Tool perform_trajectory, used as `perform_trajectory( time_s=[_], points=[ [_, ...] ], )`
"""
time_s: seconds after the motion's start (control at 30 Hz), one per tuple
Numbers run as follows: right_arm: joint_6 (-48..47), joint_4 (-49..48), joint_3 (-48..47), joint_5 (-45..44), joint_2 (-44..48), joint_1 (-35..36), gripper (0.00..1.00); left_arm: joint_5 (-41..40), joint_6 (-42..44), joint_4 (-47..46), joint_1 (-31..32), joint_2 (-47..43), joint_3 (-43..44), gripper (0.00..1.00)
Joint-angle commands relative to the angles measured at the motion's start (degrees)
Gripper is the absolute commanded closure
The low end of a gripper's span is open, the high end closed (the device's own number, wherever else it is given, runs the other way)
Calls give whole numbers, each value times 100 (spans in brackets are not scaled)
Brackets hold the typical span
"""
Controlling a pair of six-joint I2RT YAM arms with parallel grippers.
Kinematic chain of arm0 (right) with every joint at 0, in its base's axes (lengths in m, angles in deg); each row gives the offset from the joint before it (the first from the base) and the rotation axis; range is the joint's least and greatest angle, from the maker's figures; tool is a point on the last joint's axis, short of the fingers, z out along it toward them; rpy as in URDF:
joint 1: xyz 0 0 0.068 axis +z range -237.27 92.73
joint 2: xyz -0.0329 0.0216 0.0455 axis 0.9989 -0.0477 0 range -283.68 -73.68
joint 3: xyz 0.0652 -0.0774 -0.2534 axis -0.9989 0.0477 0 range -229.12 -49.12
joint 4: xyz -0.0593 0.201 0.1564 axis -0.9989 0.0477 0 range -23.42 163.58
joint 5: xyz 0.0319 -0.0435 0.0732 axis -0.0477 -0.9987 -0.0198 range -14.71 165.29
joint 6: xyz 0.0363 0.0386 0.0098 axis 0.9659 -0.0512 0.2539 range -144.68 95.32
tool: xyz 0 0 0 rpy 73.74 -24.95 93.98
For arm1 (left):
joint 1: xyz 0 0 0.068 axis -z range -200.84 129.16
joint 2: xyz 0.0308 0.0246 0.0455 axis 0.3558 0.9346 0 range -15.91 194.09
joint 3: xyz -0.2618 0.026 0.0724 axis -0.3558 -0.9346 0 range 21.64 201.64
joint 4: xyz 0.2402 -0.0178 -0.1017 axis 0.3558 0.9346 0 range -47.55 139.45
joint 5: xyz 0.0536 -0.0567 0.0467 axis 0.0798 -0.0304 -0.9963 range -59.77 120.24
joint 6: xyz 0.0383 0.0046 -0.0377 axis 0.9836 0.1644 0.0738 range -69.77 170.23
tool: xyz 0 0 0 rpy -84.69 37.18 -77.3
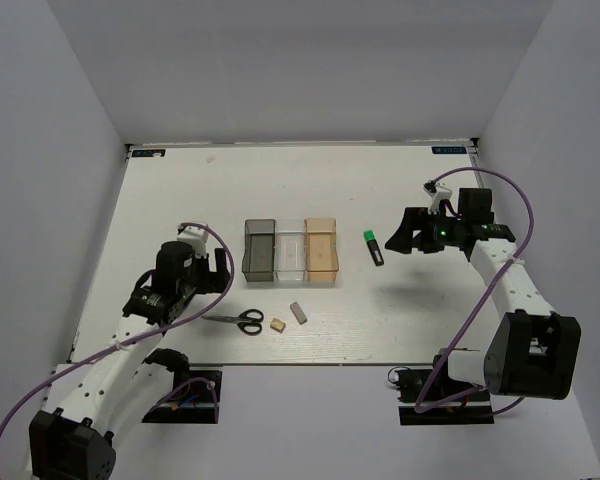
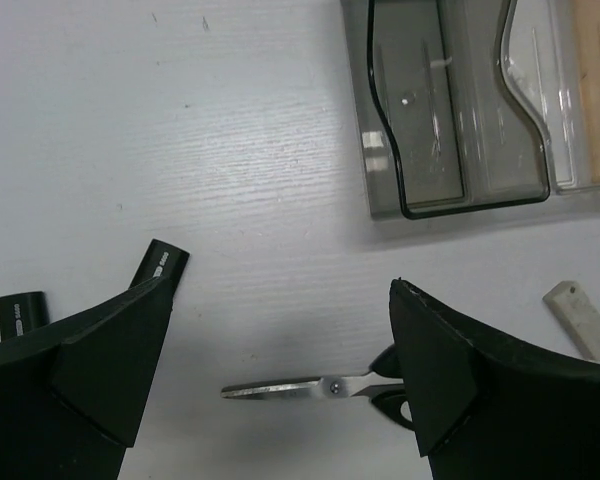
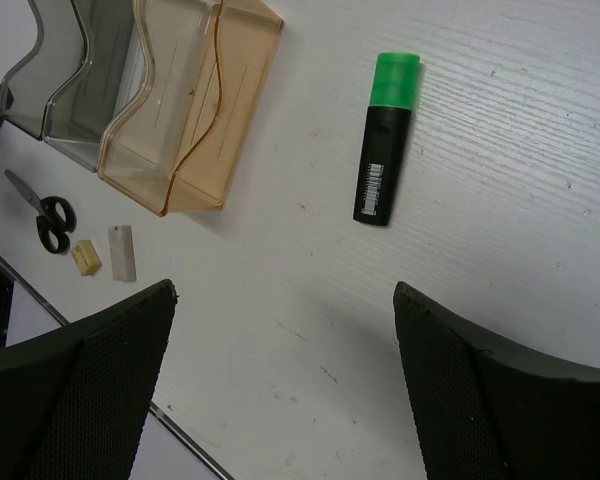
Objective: Sort the stationery into containers
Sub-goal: Pick up the stationery from the center of the board.
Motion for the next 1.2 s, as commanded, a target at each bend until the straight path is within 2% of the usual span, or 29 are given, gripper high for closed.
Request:
perform_trajectory(
  time_s=[0.0, 0.1, 0.23, 0.27, 0.33, 0.37, 0.4, 0.43, 0.47, 0.5, 0.53, 0.57, 0.6, 0.67, 0.77, 0.97, 1.17],
  points=[
    [-92, 85, -13, -13, -16, -37, 10, 203, 83, 182, 10, 74, 237, 0],
    [-363, 164, 40, 145, 28, -37, 10, 282, 136, 296, 1, 267, 351, 0],
    [-1084, 182, 259, 839, 371, -46, 10, 265, 172, 340, 1, 487, 351, 0],
    [-1337, 191, 390, 866, 554, -37, 32, 265, 198, 332, 10, 557, 334, 9],
    [-1401, 252, 383, 814, 591, -11, 100, 265, 268, 270, 19, 707, 333, 30],
    [-1402, 339, 208, 657, 600, -11, 100, 248, 294, 253, 19, 959, 342, 45],
    [-1462, 401, 120, 577, 582, 7, 100, 204, 356, 226, 36, 1092, 412, 72],
    [-1463, 532, 49, 541, 608, 16, 100, 160, 382, 278, 45, 1224, 543, 82],
    [-1472, 525, -99, 497, 617, 7, 98, 107, 443, 366, 80, 1661, 623, 87],
    [-1420, 533, -110, 488, 670, 33, 41, 72, 531, 419, 80, 1796, 824, 85],
    [-1350, 490, -153, 506, 688, 33, 19, 46, 567, 463, 124, 1936, 887, 77],
    [-1305, 463, -145, 541, 705, 59, 10, -137, 776, 489, 177, 2329, 939, 61],
    [-1261, 428, -110, 515, 749, 68, 10, -235, 830, 490, 194, 2429, 1097, 46],
    [-1226, 297, -49, 515, 811, 86, 10, -541, 953, 507, 230, 2745, 1203, 38],
    [-1261, 243, 145, 602, 881, 77, 11, -911, 971, 358, 116, 3062, 1256, 36],
    [-1402, 314, 259, 725, 1065, 60, 12, -711, 1173, 314, -542, 2922, 932, 34],
    [-1401, 314, 303, 972, 1180, 60, 11, -834, 1411, 287, -605, 3246, 852, 33]
  ],
)
